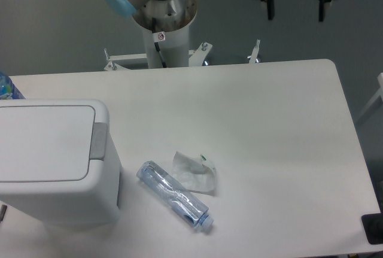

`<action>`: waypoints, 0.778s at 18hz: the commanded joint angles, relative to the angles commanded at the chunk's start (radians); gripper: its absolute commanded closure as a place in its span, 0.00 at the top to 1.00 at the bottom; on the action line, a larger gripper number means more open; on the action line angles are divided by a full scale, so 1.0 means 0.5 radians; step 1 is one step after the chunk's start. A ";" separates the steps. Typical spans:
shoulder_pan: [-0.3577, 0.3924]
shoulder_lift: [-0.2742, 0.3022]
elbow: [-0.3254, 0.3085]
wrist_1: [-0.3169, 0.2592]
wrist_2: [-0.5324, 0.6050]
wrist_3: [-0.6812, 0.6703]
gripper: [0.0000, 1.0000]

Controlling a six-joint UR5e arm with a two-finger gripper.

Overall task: Open the trash can
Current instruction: 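Lower the open gripper into view above the table, then move the gripper over the lid of the white trash can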

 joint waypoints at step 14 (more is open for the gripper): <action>-0.656 -0.202 -0.025 0.209 -0.028 -1.071 1.00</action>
